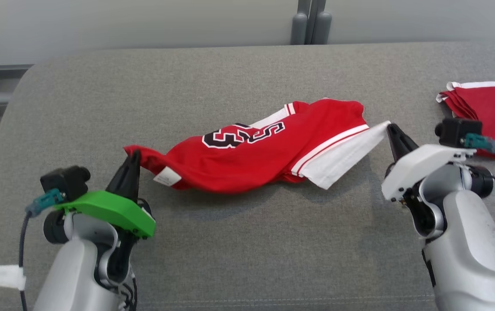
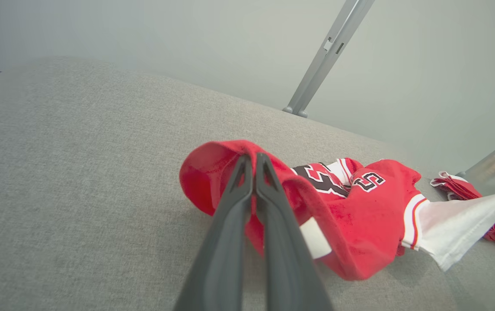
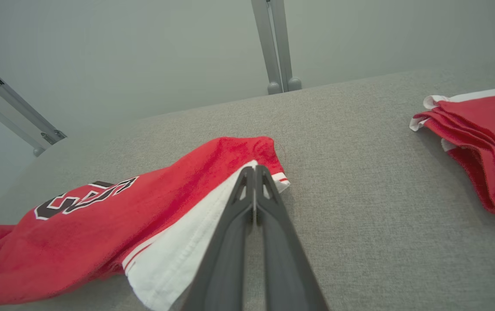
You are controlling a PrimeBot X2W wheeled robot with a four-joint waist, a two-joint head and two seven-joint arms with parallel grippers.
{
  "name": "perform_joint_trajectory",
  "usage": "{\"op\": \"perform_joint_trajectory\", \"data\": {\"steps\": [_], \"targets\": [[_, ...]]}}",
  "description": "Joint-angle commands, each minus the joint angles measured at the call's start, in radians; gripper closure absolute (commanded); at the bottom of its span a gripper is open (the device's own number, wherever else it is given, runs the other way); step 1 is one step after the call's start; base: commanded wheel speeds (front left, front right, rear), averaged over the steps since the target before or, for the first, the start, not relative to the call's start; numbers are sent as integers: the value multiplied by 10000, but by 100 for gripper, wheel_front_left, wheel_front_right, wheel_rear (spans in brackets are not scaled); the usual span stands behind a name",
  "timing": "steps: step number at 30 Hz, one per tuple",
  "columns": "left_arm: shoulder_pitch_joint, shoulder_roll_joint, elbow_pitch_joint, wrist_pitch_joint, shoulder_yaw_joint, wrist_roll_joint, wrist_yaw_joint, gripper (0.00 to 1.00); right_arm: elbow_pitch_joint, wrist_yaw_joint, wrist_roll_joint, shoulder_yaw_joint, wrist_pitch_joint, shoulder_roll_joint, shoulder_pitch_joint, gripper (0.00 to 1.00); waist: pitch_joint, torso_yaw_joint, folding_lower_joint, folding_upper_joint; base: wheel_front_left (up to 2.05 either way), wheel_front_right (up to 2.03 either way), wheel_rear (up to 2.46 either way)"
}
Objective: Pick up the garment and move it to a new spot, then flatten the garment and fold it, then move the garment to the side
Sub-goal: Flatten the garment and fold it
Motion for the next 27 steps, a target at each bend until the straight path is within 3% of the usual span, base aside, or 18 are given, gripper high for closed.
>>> {"op": "perform_joint_trajectory", "data": {"steps": [1,6,13,16,23,27], "targets": [[-529,67,-3,31,112,-59,-11,100,-48,-3,-71,197,81,0,-476,100,477,-271,0,0,0,0,0],[-2216,329,359,90,293,-115,-124,100,191,-3,137,808,355,-41,-2195,100,1422,-686,0,0,0,0,0],[-5210,811,901,530,427,-133,-217,100,904,-2,1325,1332,638,-412,-5309,100,2978,-1108,0,0,0,0,0],[-6657,1035,996,836,438,-86,-237,100,1203,-3,1289,1596,433,-815,-6737,100,3736,-1186,0,0,0,0,0],[-9123,1441,981,1210,581,35,-157,100,1950,-2,1292,1460,-320,-770,-9363,100,4898,-1448,0,0,0,0,0],[-10538,1476,1018,1125,711,-16,-110,100,2277,-5,620,1333,-1087,-1070,-10766,100,5422,-1457,0,0,0,0,0]]}}
